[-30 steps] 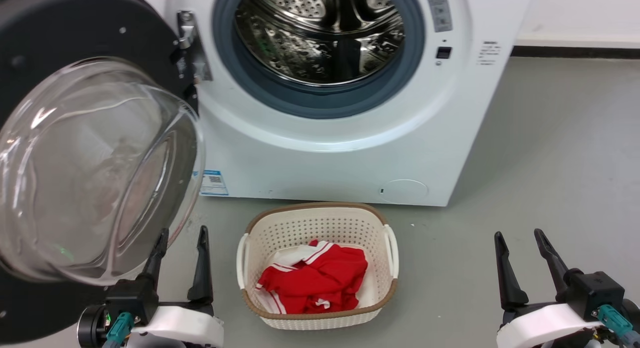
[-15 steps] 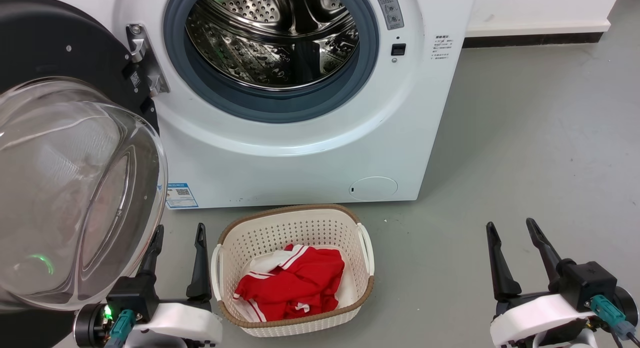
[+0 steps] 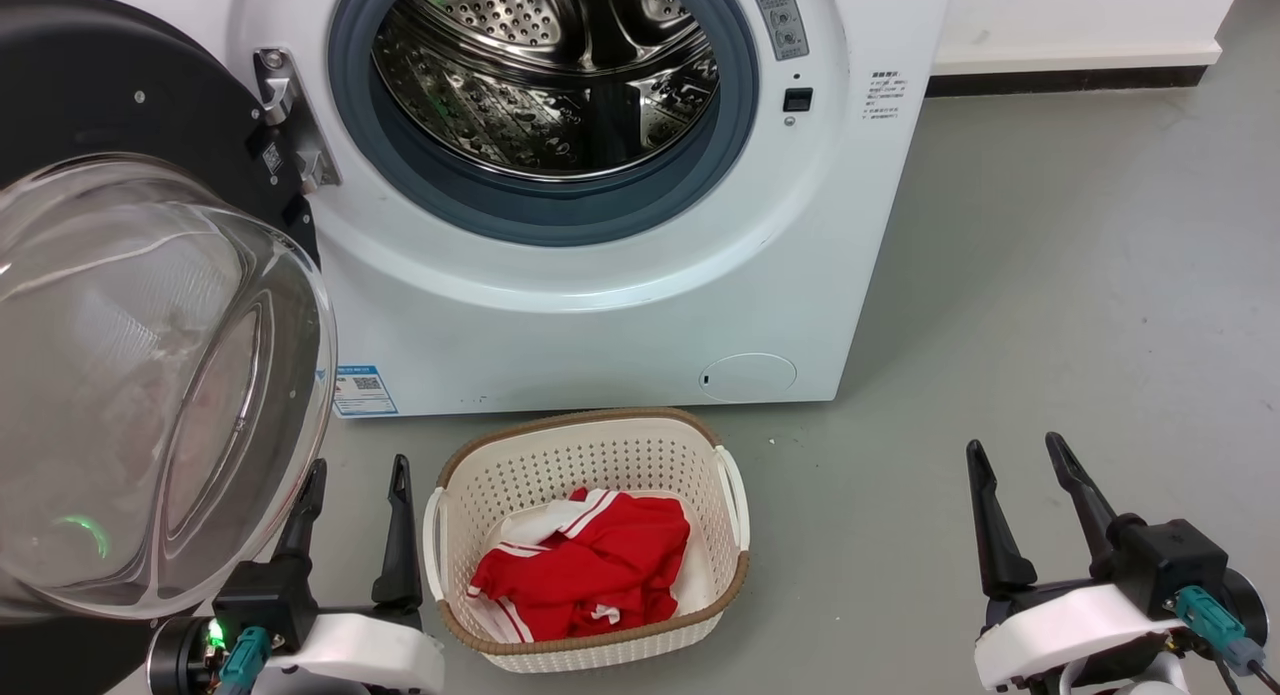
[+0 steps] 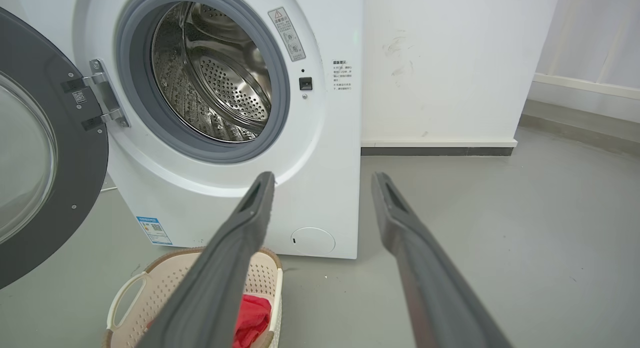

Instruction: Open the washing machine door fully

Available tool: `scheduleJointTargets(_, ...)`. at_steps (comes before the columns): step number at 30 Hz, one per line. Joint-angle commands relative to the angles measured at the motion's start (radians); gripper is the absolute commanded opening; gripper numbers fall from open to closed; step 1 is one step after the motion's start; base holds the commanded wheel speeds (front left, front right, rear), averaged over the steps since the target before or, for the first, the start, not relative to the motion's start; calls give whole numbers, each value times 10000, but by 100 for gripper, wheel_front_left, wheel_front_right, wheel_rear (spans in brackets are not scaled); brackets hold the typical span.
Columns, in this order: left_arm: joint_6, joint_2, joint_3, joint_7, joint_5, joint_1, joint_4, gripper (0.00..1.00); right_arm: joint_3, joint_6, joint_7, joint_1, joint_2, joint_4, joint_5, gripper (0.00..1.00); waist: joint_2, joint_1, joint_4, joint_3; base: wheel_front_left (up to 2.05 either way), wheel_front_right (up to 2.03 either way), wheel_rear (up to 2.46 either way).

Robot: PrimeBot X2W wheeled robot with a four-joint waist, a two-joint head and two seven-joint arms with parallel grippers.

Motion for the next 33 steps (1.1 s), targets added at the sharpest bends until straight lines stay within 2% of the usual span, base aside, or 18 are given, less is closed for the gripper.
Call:
scheduleJointTargets(1,27,-20,16,-26,61,70,-4,100,16,-6,-31,-40,27,18,104,100,0,0,5,3,0,0,0)
scheduleJointTargets(12,-31,-45,70,-27,69,16,-44,100,11,-6,-48,-119,28,49,120,100,0,0,55,52,0,0,0)
scheduleJointTargets(13,-5,-44,46,0,54,11,-9,0,8,0,-29,-12,0,51,57,0,0,1,55,53,0,0,0)
scheduleJointTargets(16,-5,-92,33,55,37,96,276,0,14,0,-26,159,-2,291,69,0,0,1,55,53,0,0,0)
scheduleJointTargets(33,-240,-114,291,902,-3268,-196,480,0,-141,-1,581,-101,-104,475,3555,0,0,1,69,11,0,0,0)
